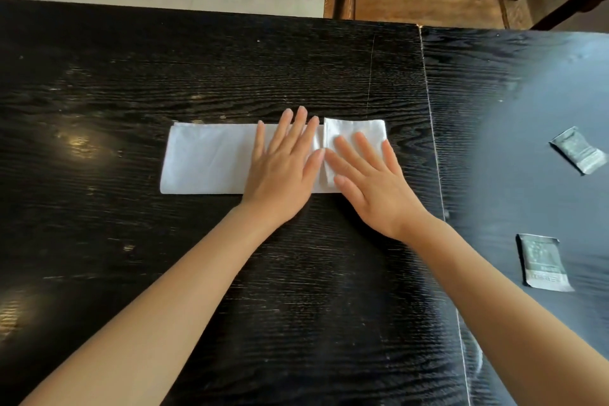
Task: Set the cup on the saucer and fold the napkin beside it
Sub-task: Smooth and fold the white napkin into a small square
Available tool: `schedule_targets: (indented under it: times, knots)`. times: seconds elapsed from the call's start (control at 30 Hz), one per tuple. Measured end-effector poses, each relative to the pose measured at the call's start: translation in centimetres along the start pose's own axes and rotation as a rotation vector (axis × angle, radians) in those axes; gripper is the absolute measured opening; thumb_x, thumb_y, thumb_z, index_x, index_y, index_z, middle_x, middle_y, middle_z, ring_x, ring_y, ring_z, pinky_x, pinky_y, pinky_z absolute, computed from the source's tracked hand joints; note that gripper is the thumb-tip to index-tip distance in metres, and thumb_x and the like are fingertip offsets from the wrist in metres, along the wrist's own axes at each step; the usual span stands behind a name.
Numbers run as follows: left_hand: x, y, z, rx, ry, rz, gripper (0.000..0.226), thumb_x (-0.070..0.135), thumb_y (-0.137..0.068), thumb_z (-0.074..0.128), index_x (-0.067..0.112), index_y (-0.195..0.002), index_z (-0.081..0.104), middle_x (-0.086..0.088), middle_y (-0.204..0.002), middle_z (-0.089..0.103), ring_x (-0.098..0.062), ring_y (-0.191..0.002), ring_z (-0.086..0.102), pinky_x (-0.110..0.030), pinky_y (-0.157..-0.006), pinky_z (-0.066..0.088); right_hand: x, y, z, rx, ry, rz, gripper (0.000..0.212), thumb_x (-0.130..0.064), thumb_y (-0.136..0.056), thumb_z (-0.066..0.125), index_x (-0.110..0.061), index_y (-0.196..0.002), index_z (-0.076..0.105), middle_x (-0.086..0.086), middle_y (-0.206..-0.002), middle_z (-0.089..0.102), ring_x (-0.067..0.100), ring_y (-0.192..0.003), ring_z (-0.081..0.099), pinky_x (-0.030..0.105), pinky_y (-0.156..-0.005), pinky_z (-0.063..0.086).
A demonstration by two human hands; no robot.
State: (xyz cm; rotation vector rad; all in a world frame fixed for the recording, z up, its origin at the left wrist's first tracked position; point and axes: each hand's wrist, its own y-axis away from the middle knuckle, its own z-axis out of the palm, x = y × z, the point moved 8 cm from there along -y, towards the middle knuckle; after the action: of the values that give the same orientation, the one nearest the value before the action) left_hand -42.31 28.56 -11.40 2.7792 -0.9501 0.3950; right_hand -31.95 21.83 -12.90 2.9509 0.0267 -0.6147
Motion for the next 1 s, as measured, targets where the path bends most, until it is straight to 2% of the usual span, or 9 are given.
schedule_targets:
  times: [0.07,0.13,0.17,0.27,0.47,0.63,0.73,0.9,1.0]
  knots:
    - [2.0,0.7,0.5,-0.015,0.044,0.009,0.054,0.042,-0.099,0.009,0.023,-0.149,0.0,0.004,-0.158,-0.008,-0.01,-0.144,-0.015,-0.039,-0.116,-0.014,1.0,-0.2,-1.4,0.102,-0.27,0.032,0.053,-0.03,-0.095,0.024,-0.016,-0.146,0.028,0.001,-0.154,0.03,0.017,-0.144,0.017,0.044,-0.12,0.003]
    - [3.0,1.3,2.0,-0.054,0.011,0.001,0.055,0.04,-0.1,0.011,0.021,-0.15,0.0,0.003,-0.159,-0.01,-0.012,-0.144,-0.017,-0.041,-0.116,-0.016,2.1,-0.3,-2.6,0.235,-0.295,0.024,0.053,-0.015,-0.09,0.032,-0.006,-0.141,0.036,0.01,-0.147,0.04,0.022,-0.137,0.033,0.05,-0.115,0.023]
    - [3.0,1.5,2.6,-0.065,-0.023,-0.009,0.055,0.039,-0.1,0.012,0.02,-0.15,-0.001,0.002,-0.158,-0.012,-0.013,-0.144,-0.018,-0.042,-0.116,-0.016,2.4,-0.4,-2.7,0.252,-0.211,0.023,0.054,-0.015,-0.09,0.033,-0.007,-0.143,0.033,0.01,-0.15,0.036,0.024,-0.14,0.029,0.05,-0.116,0.021]
    - [2.7,1.7,3.5,-0.067,-0.089,-0.046,0.057,0.037,-0.096,0.007,0.018,-0.149,-0.006,0.001,-0.158,-0.014,-0.014,-0.144,-0.019,-0.046,-0.116,-0.015,2.6,-1.3,-1.6,0.152,0.035,0.048,0.056,-0.027,-0.094,0.025,-0.016,-0.148,0.018,0.003,-0.159,0.012,0.023,-0.147,0.002,0.041,-0.118,-0.005]
    - [1.8,1.6,3.2,-0.098,-0.037,-0.095,0.054,0.032,-0.099,0.013,0.022,-0.149,-0.003,0.0,-0.159,-0.014,-0.014,-0.144,-0.018,-0.047,-0.117,-0.012,2.4,-2.4,-0.1,-0.015,0.214,0.058,0.066,-0.058,-0.09,0.01,-0.032,-0.149,0.0,0.001,-0.16,-0.006,0.021,-0.146,-0.012,0.041,-0.116,-0.011]
    - [-9.5,2.7,-1.5,0.08,0.008,-0.573,0.059,0.036,-0.096,0.031,0.018,-0.149,0.013,-0.008,-0.16,-0.001,-0.023,-0.147,-0.004,-0.052,-0.117,-0.002,2.1,-2.4,-0.1,-0.085,0.268,0.056,0.068,-0.064,-0.088,0.011,-0.035,-0.147,-0.008,0.003,-0.159,-0.013,0.022,-0.145,-0.017,0.041,-0.115,-0.013]
    - [-13.5,4.4,-4.0,0.113,0.089,-0.795,0.068,0.036,-0.09,0.047,0.018,-0.148,0.016,-0.012,-0.158,0.01,-0.031,-0.144,0.01,-0.051,-0.114,0.014,2.0,-2.4,-0.1,-0.091,0.276,0.067,0.067,-0.063,-0.09,0.012,-0.035,-0.147,-0.009,0.003,-0.159,-0.014,0.021,-0.145,-0.018,0.041,-0.116,-0.013]
    - [-15.8,5.4,-5.6,0.097,0.339,-0.959,0.076,0.027,-0.083,0.066,0.016,-0.144,0.023,-0.017,-0.142,0.033,-0.034,-0.126,0.039,-0.044,-0.088,0.043,2.1,-2.3,0.0,-0.117,0.259,0.08,0.067,-0.062,-0.091,0.014,-0.035,-0.147,-0.01,0.002,-0.158,-0.015,0.02,-0.144,-0.019,0.041,-0.116,-0.014]
    - [-17.1,6.1,-5.3,0.006,0.577,-1.064,0.05,0.027,-0.083,0.066,0.007,-0.127,0.049,-0.013,-0.105,0.057,-0.023,-0.086,0.055,-0.034,-0.073,0.045,2.1,-2.3,-0.1,-0.121,0.239,0.085,0.067,-0.062,-0.091,0.014,-0.035,-0.147,-0.01,0.001,-0.158,-0.016,0.019,-0.144,-0.02,0.04,-0.116,-0.014]
